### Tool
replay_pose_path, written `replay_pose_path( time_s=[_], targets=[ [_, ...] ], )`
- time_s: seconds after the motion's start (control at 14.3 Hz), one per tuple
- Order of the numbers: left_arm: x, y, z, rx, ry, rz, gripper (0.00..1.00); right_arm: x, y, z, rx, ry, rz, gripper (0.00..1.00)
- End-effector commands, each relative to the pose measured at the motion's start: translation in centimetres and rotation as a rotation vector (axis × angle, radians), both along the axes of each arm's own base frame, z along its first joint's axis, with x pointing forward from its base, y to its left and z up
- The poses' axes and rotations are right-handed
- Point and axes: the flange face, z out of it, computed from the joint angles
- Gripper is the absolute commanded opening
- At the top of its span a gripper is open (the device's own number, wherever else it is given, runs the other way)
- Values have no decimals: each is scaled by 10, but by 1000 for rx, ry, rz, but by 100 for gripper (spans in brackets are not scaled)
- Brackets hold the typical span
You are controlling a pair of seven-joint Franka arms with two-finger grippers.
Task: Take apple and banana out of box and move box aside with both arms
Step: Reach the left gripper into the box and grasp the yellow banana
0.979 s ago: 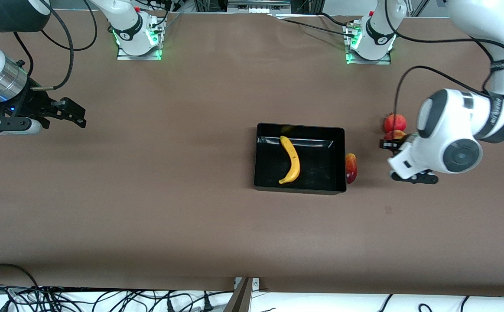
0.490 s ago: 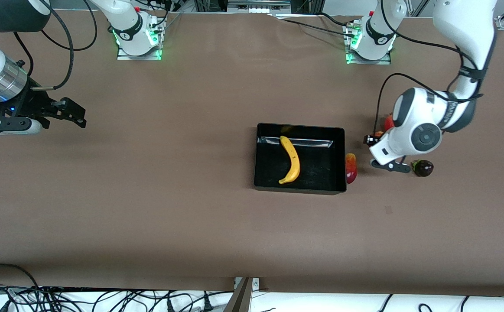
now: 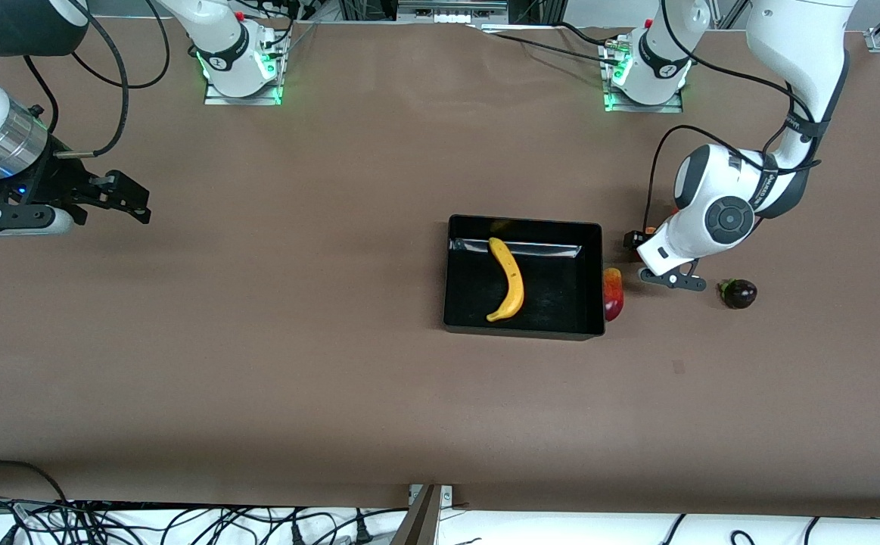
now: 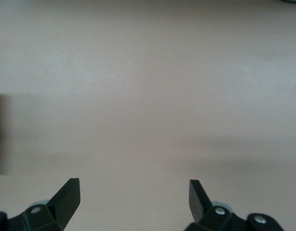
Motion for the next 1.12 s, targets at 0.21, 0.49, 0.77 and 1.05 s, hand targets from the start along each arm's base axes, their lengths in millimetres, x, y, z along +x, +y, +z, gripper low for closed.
replay_pose_path(
  time_s=[0.21,0.49,0.77,1.05],
  targets=[
    [35,-70,129,12,-41,-32,100,1,2,3,0,-1,-7,100],
    [50,-185,143,-52,-83,1,100,1,2,3,0,1,-9,100],
    [44,-268,75,-109,-112,76,100,1,1,3,-2,1,-7,100],
    [35,-288,9,-103,-128,38,100,2,2,3,-1,-2,-7,100]
  ],
)
